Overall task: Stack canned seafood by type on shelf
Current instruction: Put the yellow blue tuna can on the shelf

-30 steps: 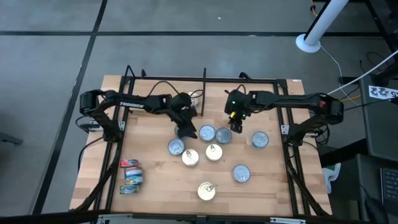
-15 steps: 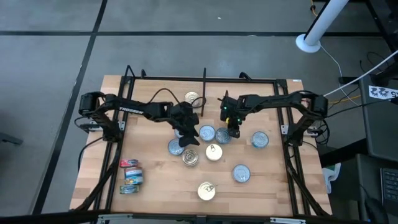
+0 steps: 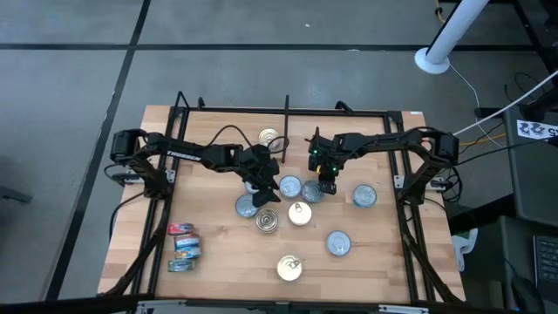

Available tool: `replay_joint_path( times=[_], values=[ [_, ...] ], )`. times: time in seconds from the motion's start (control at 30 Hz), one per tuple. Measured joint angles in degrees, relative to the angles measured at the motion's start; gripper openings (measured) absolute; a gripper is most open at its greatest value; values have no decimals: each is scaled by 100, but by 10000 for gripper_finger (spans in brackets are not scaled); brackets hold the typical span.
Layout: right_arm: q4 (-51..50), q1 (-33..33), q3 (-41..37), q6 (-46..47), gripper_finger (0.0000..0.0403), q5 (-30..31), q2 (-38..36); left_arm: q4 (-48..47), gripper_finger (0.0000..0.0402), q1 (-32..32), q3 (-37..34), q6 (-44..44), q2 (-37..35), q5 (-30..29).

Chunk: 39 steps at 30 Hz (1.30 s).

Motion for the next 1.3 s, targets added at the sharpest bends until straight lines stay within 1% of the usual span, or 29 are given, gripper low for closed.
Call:
replay_joint_path(
  times=[0.1,0.17,0.33,0.43,0.53,0.73,0.97,1.1,1.23,1.3],
  values=[
    [0,-2,0,-1,16,-2,0,168,280,-54,0,50,2,-247],
    [0,0,2,-3,5,-2,0,429,280,-121,0,243,2,-390],
    [0,0,2,-3,7,1,0,1046,280,-305,0,902,7,-786],
    [-2,0,2,-3,3,4,0,1288,280,-368,0,1209,13,-1074],
    [0,0,2,40,3,32,0,1373,280,-390,0,1360,13,-1238],
    [0,0,2,67,2,49,0,1367,280,-384,0,1385,16,-1455],
    [-31,0,39,82,1,65,2,1362,280,-376,0,1405,20,-1497],
    [-44,2,198,83,1,194,22,1362,280,-377,0,1446,22,-1592],
    [-67,2,378,78,0,553,20,1360,280,-377,0,1354,22,-1711],
    [-90,0,445,63,0,613,20,1360,280,-377,0,1360,24,-1711]
  ],
)
